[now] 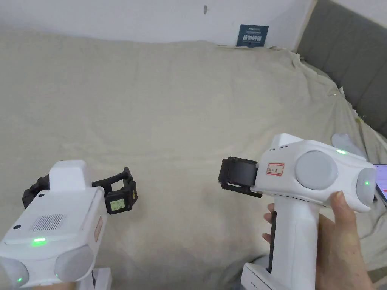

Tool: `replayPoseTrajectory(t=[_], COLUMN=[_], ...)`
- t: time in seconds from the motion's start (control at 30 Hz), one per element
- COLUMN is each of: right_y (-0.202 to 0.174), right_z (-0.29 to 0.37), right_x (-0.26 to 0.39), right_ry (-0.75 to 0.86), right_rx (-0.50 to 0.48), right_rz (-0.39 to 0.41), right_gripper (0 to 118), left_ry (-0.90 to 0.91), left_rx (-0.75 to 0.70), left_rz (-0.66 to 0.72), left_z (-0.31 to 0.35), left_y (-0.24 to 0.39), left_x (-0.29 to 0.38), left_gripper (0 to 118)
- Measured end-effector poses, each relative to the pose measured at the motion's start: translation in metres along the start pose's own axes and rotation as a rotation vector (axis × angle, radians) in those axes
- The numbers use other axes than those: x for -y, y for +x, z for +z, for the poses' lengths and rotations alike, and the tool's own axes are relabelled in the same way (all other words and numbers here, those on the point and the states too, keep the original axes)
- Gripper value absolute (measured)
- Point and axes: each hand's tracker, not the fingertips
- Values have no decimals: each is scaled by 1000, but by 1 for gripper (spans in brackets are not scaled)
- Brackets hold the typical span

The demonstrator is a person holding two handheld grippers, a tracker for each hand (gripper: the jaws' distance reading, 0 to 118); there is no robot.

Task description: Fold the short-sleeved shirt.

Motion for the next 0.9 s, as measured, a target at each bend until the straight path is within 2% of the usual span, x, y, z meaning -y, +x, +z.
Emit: replayPoseTrajectory(t=[0.07,0.13,0.2,0.23,0.33,0.47,0.6,0.7,0.73,0.8,0.87,0.9], right_y=[-1,-1,0,-2,-14,-22,-9,-2,1,9,6,16], right_z=[-7,-13,-23,-28,-46,-86,-141,-186,-198,-220,-249,-269], right_x=[-3,-6,-10,-11,-10,-17,-41,-68,-72,-82,-95,-99], right_ry=[-26,-35,-65,-52,-21,-138,-137,-98,-17,111,77,109], right_rx=[38,36,46,73,173,285,289,286,255,139,245,265], right_rz=[-9,-11,-59,-53,55,170,93,97,95,159,171,178], right_gripper=[115,115,115,115,115,115,115,115,115,115,115,115], left_ry=[-9,-9,-19,-34,-87,-137,-220,-294,-317,-358,-367,-361], left_rx=[-1,0,1,-1,-10,-30,-104,-134,-155,-208,-222,-229], left_rz=[-13,-17,-15,-10,20,39,51,105,116,142,166,178], left_z=[-3,-8,-14,-19,-35,-75,-133,-182,-198,-230,-257,-268], left_y=[-1,-2,-3,-4,-5,-8,-16,-29,-34,-45,-56,-61], left_x=[3,5,7,8,5,-7,-16,-26,-28,-33,-34,-33], left_gripper=[118,118,118,118,118,118,118,118,118,118,118,118])
